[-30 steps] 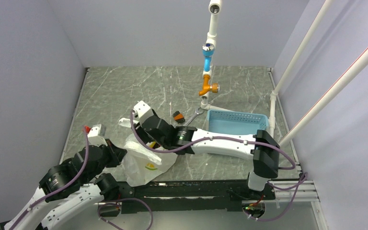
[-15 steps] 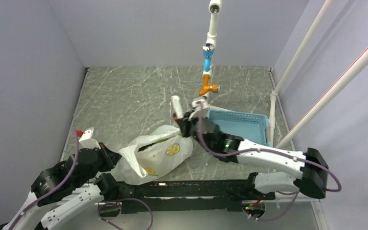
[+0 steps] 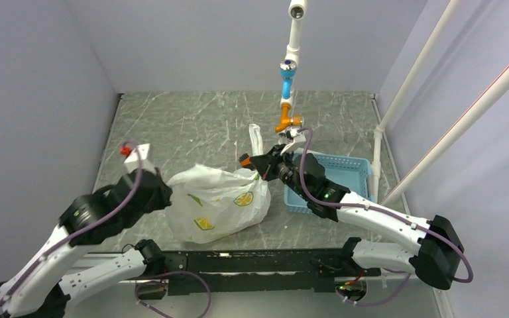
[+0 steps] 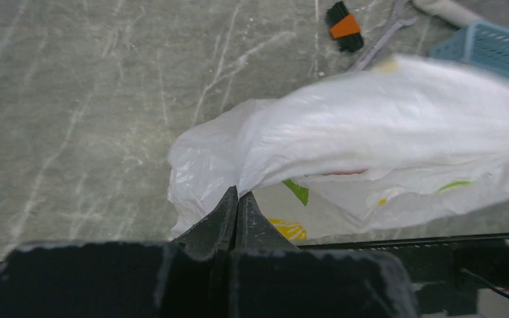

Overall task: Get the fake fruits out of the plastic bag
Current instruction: Untie the plastic bag at the center of the board.

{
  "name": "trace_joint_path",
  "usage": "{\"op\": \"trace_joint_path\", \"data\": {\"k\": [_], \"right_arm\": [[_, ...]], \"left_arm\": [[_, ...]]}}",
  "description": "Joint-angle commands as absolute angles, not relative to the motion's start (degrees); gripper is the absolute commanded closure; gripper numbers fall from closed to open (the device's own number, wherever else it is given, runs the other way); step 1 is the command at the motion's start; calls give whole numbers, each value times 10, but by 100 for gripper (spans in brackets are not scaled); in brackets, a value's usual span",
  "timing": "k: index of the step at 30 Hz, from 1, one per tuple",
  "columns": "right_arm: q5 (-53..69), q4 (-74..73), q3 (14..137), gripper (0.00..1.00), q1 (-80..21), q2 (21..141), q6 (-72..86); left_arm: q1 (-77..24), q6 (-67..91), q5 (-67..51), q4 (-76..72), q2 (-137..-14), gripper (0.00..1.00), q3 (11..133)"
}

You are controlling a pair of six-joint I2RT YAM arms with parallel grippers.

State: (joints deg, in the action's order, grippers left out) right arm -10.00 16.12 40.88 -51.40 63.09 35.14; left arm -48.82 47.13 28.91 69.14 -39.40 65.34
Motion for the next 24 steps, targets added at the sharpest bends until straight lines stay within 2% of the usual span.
{"op": "trace_joint_path", "data": {"k": [1,4,8,12,15,19,21,24], "right_arm": [[-91,181,442,100,-512,612,347],[-103,163,453,100,-512,596,337],[-90,173,454,100,-513,591,338],[-47,215,429,100,-512,594,346],[-31,258,401,100,-512,590,351],[-29,221,419,100,-512,592,342],[-27,222,417,100,-513,590,339],[-28,218,419,100,-513,587,340]], "left_arm": [[-401,357,256,643,-460,100,724],[-318,309,179,617,-481,100,762],[-299,293,145,615,-485,98,767],[-298,307,102,612,-447,78,692],[-299,315,82,604,-405,52,631],[-298,297,26,605,-370,24,618],[-299,289,18,621,-372,18,654],[-299,290,34,661,-404,13,737]]}}
